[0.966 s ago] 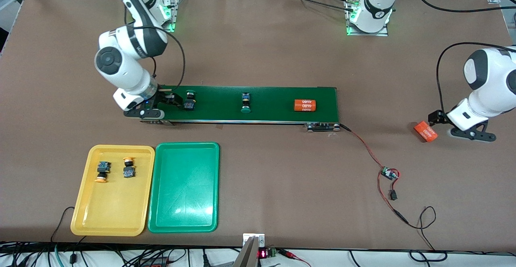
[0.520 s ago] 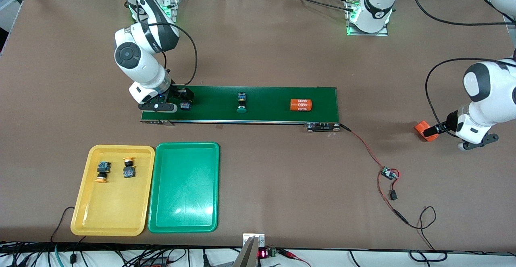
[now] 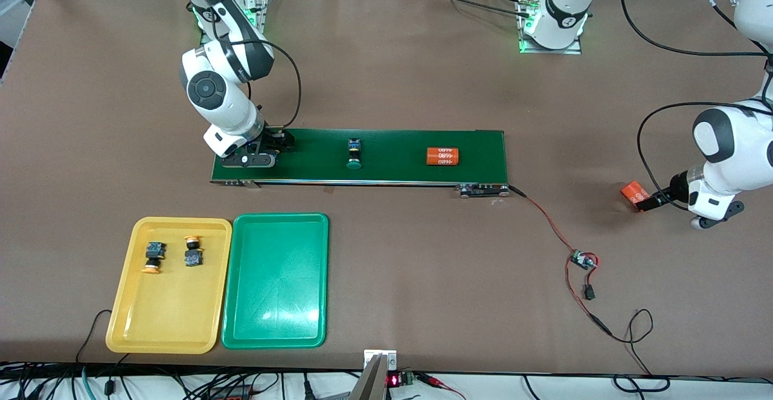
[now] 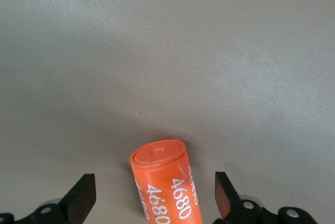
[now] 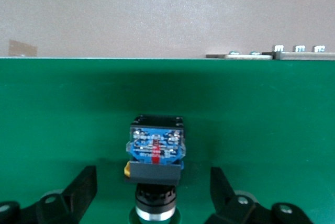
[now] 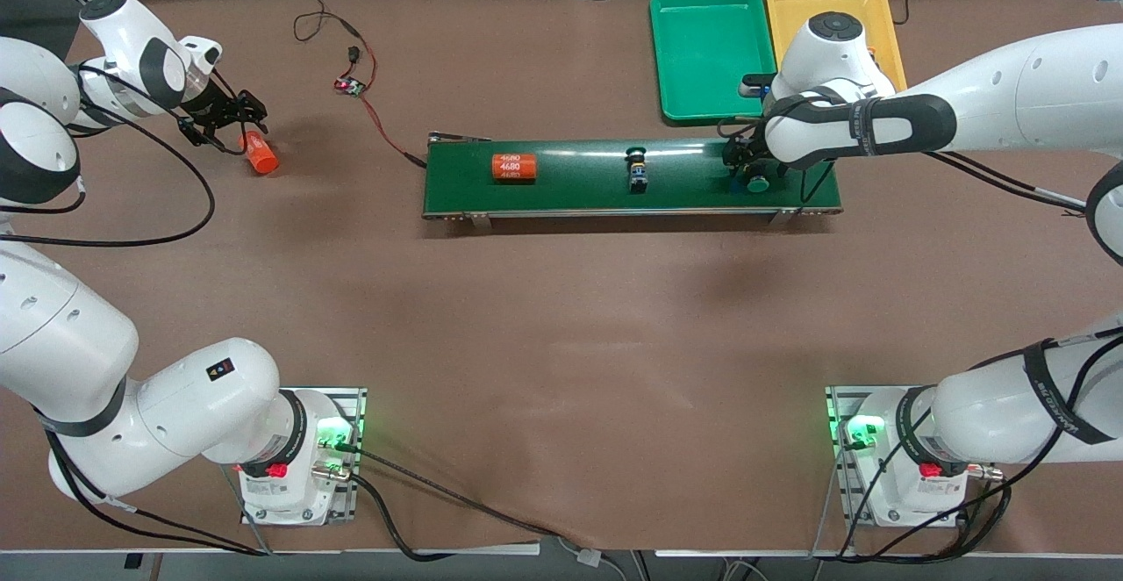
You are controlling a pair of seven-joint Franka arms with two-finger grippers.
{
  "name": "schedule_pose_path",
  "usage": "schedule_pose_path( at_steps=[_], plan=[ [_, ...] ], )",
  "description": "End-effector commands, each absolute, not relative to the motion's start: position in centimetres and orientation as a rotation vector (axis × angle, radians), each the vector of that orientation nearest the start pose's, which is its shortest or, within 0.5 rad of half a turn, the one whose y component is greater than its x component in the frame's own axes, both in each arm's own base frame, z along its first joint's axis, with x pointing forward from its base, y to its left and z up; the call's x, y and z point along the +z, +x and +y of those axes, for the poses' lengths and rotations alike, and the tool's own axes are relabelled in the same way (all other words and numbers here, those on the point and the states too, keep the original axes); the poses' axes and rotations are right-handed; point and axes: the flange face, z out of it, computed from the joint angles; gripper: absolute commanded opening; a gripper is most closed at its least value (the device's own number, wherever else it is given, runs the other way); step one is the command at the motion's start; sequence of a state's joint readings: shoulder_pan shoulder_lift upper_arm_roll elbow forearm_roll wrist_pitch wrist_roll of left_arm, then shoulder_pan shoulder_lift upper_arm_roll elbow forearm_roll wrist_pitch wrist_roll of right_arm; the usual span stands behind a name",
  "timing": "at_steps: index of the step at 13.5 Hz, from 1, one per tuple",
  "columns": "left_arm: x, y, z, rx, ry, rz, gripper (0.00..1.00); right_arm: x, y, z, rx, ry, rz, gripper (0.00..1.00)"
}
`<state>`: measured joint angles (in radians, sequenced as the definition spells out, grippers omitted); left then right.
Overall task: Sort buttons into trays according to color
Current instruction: 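Grasp a belt button with the right gripper while the left grasps cylinder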
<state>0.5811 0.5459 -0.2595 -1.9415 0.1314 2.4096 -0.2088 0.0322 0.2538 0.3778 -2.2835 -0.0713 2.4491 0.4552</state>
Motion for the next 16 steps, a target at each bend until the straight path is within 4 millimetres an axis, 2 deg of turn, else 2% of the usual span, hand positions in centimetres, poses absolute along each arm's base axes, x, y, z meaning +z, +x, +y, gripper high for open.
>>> schedule_pose_path(
  at_steps=[1,2,3,4,6,7,8,9,10,11,12,13,16],
  plan=[
    [20.2,58.4,19.5,0.080,-3.118,-0.744,1.00,24.5,48.0,20.9,0.102,-3.134,-0.022,0.57],
    [19.8,58.1,19.3,0.094,-3.119,-0.743,1.00,24.5,48.0,20.9,0.092,-3.145,-0.049,0.35],
    [19.4,57.9,19.2,0.106,-3.121,-0.743,1.00,24.6,48.1,20.8,0.081,-3.156,-0.074,0.20],
    [19.4,58.0,19.1,0.104,-3.123,-0.738,1.00,24.7,48.2,20.8,0.077,-3.157,-0.078,0.10],
    [18.5,57.7,18.9,0.083,-3.130,-0.727,0.95,25.0,48.7,20.1,0.070,-3.156,-0.057,0.00],
    [18.3,57.6,18.7,0.057,-3.138,-0.696,0.93,25.3,49.1,20.0,0.057,-3.153,-0.071,0.00],
    [18.0,57.3,18.6,0.057,-3.140,-0.692,0.85,25.7,49.5,19.9,0.045,-3.151,-0.079,0.00],
    [18.0,57.3,18.6,0.056,-3.140,-0.690,0.72,26.5,50.2,19.8,0.018,-3.146,-0.086,0.00],
    [18.1,57.4,18.4,0.057,-3.141,-0.685,0.52,27.4,51.2,19.8,-0.012,-3.140,-0.080,0.00],
    [18.1,57.6,18.1,0.054,-3.145,-0.664,0.37,28.7,52.4,19.7,-0.042,-3.134,-0.077,0.00],
    [18.4,57.8,17.8,0.051,-3.154,-0.614,0.15,29.6,53.8,19.7,-0.049,-3.131,-0.081,0.00],
    [19.2,58.3,16.8,0.037,-3.160,-0.525,0.00,31.0,55.6,19.7,-0.056,-3.126,-0.075,0.00],
    [24.1,59.1,14.2,0.046,-3.168,-0.150,0.00,33.3,60.5,20.0,-0.013,-3.113,-0.073,0.00]
  ],
)
